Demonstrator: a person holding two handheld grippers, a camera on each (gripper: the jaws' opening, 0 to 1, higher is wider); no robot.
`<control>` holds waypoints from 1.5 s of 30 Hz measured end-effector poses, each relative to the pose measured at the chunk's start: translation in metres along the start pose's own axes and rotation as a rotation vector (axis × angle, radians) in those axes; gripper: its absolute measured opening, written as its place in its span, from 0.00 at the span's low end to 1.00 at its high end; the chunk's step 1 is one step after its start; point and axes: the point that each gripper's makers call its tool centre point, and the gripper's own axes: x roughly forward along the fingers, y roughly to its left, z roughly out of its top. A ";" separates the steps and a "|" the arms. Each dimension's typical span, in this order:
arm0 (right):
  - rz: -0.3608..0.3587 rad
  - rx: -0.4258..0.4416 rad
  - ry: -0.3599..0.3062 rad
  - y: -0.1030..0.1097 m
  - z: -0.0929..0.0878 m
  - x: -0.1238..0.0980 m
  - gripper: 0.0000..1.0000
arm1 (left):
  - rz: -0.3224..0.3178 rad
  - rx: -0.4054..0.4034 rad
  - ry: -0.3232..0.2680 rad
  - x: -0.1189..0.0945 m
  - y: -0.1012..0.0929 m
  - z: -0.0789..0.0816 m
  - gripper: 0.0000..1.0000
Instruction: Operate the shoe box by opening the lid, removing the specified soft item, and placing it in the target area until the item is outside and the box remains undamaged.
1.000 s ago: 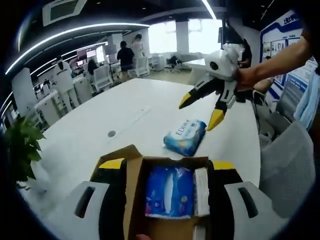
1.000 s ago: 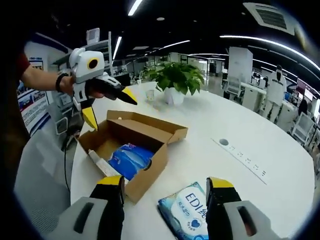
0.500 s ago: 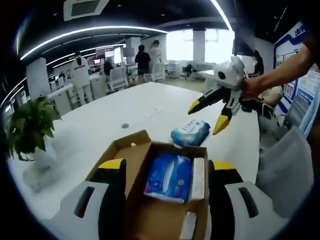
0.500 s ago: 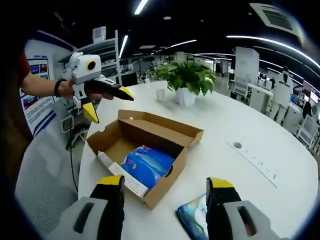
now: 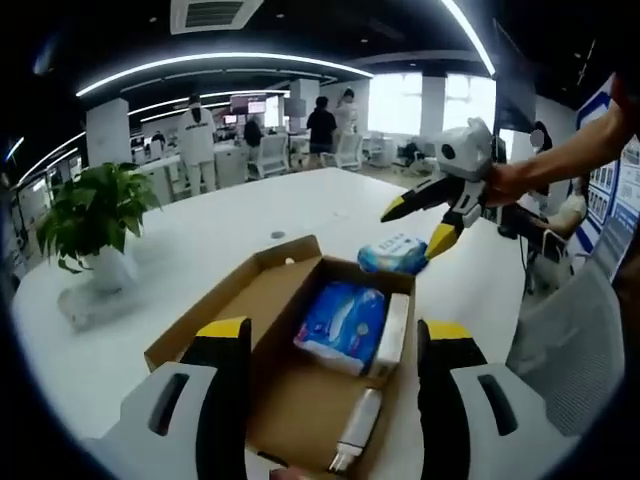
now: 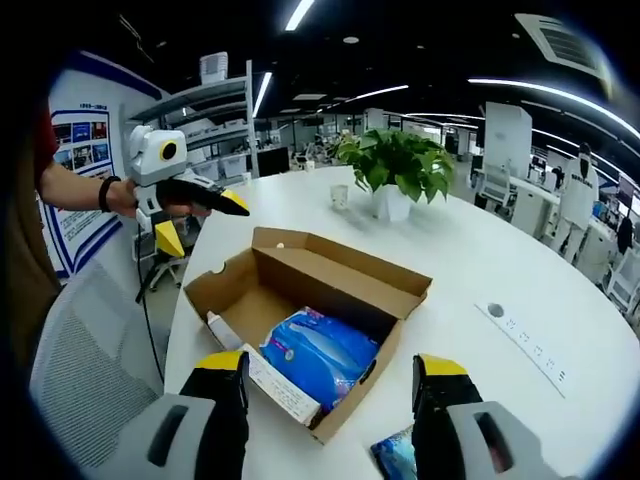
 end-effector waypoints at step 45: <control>0.228 -0.407 0.292 0.021 -0.005 0.098 0.63 | 0.081 -0.043 0.013 -0.048 0.009 -0.027 0.67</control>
